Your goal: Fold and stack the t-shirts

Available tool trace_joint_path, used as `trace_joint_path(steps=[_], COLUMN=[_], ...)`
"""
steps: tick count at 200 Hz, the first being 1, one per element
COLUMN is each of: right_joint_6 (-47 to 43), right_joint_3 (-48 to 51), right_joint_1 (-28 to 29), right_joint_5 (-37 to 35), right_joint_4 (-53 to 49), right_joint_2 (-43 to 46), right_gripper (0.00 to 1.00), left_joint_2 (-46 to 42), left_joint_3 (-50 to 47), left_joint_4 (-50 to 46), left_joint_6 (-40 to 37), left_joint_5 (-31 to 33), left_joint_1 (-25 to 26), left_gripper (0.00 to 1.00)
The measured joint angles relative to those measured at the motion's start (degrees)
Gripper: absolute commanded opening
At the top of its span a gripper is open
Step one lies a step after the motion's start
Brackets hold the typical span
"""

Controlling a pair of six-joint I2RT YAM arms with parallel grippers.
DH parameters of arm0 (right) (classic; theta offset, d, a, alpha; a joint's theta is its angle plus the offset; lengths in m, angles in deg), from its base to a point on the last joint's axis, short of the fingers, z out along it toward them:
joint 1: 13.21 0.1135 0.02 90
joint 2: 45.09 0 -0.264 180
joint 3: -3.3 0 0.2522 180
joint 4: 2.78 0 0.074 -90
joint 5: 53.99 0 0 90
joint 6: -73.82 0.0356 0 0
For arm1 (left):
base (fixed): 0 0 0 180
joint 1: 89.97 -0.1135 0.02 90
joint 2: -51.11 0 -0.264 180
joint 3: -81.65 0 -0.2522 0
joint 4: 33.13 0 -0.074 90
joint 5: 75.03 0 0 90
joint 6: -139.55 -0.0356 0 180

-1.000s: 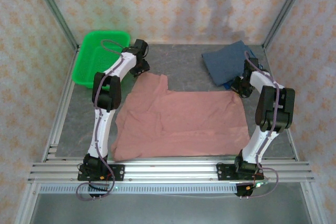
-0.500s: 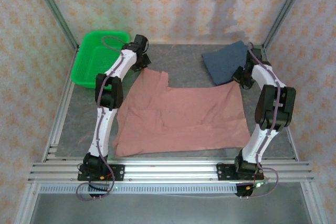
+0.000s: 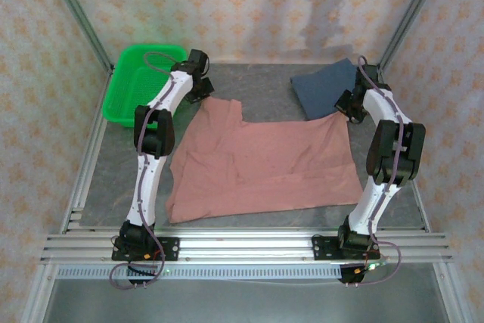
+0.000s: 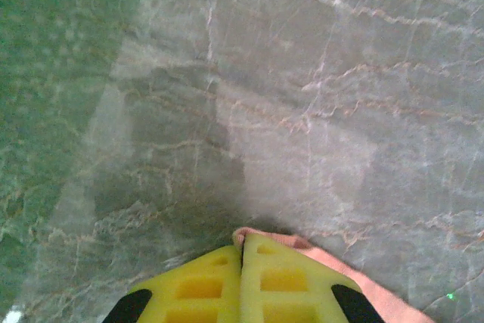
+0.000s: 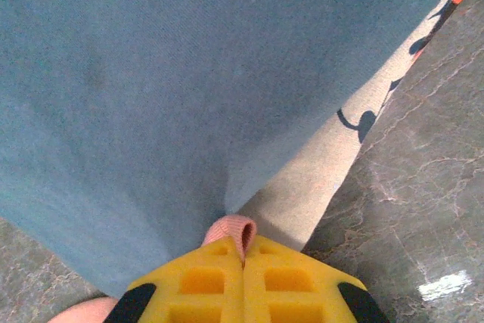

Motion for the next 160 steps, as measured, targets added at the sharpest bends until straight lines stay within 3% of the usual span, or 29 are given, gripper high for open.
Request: trace_joint_path(steps=[29, 95, 160], right_joint_6=[-2.0, -6.0, -6.5], right_joint_3=[0.1, 2.1, 5.6], right_joint_1=[0.0, 0.0, 0.0], right_joint_5=[-1.6, -4.1, -4.1], right_joint_4=[-0.6, -0.8, -0.2], right_joint_2=[0.0, 0.2, 3.9], right_gripper=[0.00, 0.00, 0.00], left_joint_2=[-4.9, -25.3, -29.6], left_joint_3=[-4.8, -21.8, -31.6], left_joint_4=[1.3, 7.4, 10.5], left_joint_6=[-2.0, -5.9, -7.0], left_joint_5=[0.0, 0.3, 0.5], left_joint_1=[0.0, -1.5, -1.8], left_gripper=[0.00, 0.00, 0.00])
